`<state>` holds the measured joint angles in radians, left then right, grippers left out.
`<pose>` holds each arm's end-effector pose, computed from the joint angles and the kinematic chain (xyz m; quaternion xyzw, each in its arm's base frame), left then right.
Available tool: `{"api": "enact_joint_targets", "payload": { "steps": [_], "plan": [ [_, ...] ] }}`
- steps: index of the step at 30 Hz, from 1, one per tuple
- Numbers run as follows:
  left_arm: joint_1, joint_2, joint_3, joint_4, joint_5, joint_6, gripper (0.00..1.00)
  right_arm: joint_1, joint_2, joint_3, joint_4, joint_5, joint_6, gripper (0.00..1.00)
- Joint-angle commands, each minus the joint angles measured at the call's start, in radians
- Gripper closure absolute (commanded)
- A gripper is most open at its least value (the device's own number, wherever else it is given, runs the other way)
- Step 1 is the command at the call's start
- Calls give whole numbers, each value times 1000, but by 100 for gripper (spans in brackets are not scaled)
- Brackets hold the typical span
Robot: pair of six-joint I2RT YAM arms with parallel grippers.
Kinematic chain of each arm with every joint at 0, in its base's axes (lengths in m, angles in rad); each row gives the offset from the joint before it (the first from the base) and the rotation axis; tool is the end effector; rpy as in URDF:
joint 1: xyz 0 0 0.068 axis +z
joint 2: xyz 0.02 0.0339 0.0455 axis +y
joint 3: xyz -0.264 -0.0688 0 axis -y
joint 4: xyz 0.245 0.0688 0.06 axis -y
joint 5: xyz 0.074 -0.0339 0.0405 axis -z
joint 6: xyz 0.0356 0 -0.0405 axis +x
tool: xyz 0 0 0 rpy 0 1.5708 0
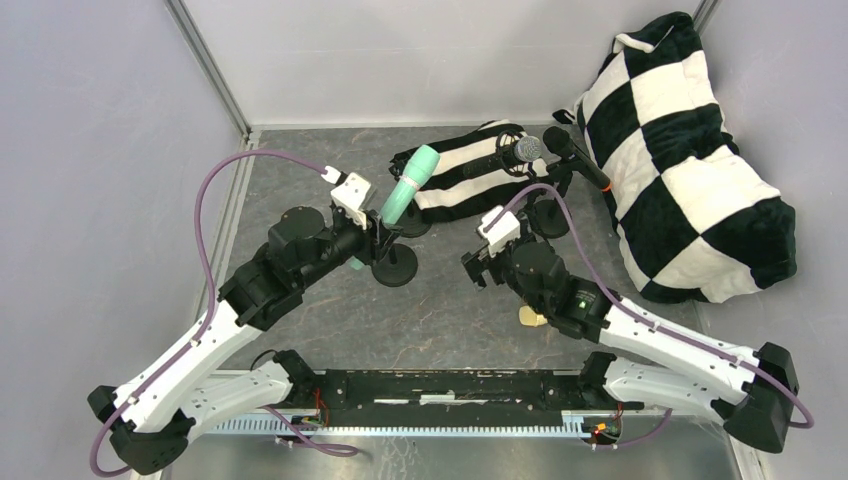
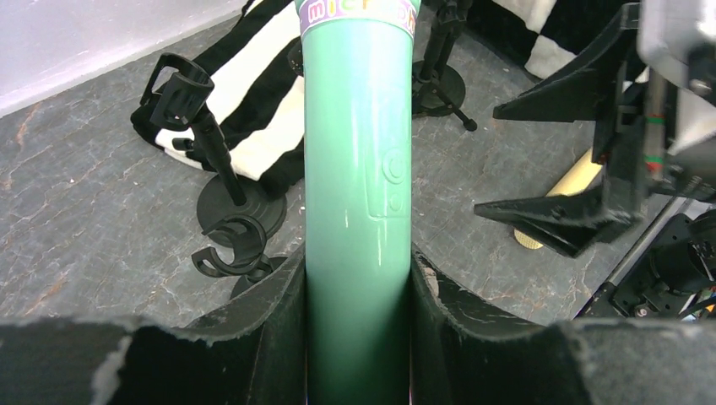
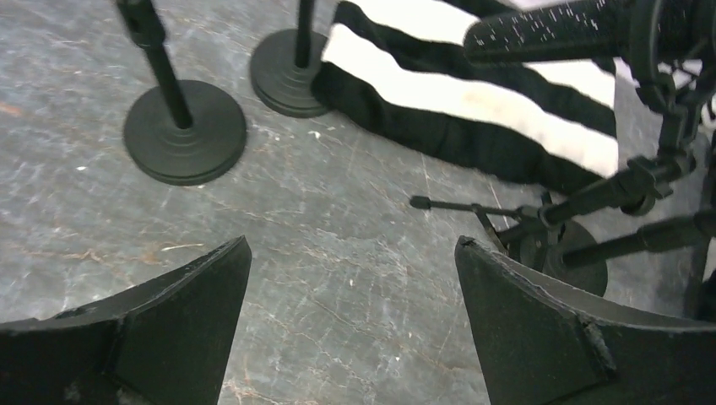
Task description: Attach the microphones to the stand
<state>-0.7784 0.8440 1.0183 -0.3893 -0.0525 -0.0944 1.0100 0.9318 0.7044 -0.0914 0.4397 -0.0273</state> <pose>0.1313 -0.1268 0.3890 0.2456 0.7391 -0.2465 0.5768 0.1275 0.1745 0.2953 -0.2811 0.7502 0.1140 0.5875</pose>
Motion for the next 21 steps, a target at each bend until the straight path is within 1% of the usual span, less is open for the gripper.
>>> {"api": "enact_joint_targets", "payload": {
  "steps": [1, 3, 6, 7, 11, 13, 17, 21],
  "plan": [
    [2, -13, 3, 74, -21, -35, 98, -99, 38, 56, -52, -62, 135, 2],
    [2, -20, -1, 81, -26, -38, 98, -147, 58, 93, -57, -169, 182, 2],
    [3, -33, -18, 113, -22, -56, 98, -164, 46, 101, 41, -298, 277, 2],
    [3, -34, -21, 124, -16, -67, 98, -171, 36, 96, 80, -335, 353, 2],
    [3, -42, -30, 171, 24, -99, 98, -175, 16, 50, 365, -458, 555, 2],
    [2, -44, -41, 202, 41, -114, 98, -175, 26, 41, 480, -470, 639, 2],
    [3, -43, -52, 237, 75, -120, 98, -176, 55, 39, 621, -446, 760, 2],
    [3, -39, -62, 255, 98, -120, 98, -175, 83, 17, 773, -374, 879, 2]
  ]
}}
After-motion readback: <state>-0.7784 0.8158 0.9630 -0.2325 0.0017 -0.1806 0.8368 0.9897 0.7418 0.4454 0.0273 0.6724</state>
